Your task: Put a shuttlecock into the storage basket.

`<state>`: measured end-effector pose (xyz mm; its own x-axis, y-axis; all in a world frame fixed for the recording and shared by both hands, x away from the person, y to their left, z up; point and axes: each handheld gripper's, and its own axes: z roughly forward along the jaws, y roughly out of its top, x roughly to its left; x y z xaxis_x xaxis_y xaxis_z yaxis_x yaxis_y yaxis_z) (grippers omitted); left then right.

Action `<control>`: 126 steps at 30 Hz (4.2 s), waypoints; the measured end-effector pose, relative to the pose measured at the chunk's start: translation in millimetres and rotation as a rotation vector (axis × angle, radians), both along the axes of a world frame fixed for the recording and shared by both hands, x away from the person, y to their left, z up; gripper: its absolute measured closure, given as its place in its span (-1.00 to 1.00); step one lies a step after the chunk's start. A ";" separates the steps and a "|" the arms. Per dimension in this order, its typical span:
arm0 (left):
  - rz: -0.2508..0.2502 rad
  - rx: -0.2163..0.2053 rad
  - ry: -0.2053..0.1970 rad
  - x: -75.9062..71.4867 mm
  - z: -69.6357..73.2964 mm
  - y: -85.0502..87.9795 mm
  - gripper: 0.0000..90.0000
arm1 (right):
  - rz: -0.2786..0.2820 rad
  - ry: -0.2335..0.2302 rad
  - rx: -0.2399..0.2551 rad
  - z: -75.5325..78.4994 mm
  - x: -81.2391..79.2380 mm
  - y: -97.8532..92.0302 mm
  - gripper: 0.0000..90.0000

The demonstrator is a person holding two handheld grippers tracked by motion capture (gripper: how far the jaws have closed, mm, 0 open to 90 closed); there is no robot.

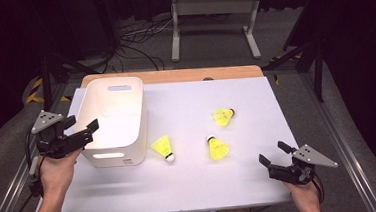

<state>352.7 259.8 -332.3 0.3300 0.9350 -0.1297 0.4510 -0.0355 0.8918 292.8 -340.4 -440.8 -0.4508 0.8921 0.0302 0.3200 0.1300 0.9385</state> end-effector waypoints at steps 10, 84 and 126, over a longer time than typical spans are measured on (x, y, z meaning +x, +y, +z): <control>-0.037 -0.004 0.000 2.7 0.6 -14.7 -0.47 | 0.003 0.000 -0.001 -0.1 0.0 0.1 -0.70; -0.192 -0.009 0.055 21.9 0.9 -81.5 -0.44 | 0.012 0.004 0.000 -0.3 0.6 0.5 -0.70; -0.290 0.008 0.118 30.5 0.7 -119.8 -0.37 | 0.015 0.008 0.002 -0.6 1.2 0.3 -0.69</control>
